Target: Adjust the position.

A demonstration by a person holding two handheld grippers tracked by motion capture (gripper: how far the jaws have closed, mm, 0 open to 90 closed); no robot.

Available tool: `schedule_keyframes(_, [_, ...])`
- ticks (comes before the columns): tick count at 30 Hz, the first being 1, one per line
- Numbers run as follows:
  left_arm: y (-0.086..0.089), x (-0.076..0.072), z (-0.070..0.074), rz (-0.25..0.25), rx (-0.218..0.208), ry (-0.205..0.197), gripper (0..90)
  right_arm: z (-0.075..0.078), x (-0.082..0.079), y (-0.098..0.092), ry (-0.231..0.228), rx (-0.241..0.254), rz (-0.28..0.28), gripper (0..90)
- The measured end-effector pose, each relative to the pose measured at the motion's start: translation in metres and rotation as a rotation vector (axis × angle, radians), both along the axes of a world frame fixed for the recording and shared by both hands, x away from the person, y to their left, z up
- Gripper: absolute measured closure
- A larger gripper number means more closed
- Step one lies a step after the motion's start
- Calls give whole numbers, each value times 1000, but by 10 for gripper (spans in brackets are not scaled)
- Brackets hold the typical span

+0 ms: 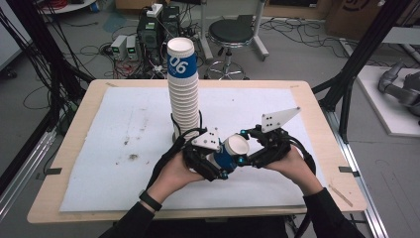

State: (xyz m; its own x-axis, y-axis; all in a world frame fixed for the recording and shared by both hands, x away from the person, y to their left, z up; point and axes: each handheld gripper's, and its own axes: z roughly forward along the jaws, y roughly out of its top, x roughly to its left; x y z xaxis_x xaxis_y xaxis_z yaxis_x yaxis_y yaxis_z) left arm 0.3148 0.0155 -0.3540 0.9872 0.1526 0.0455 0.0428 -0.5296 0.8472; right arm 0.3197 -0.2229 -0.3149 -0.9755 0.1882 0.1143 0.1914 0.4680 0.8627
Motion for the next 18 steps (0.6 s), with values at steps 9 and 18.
schedule_keyframes(9, [12,2,-2,8,-242,74,118,2,5,-14,38,140,-11,296])
schedule_keyframes(18, [16,6,-11,-12,-401,133,118,3,5,-22,56,262,-27,298])
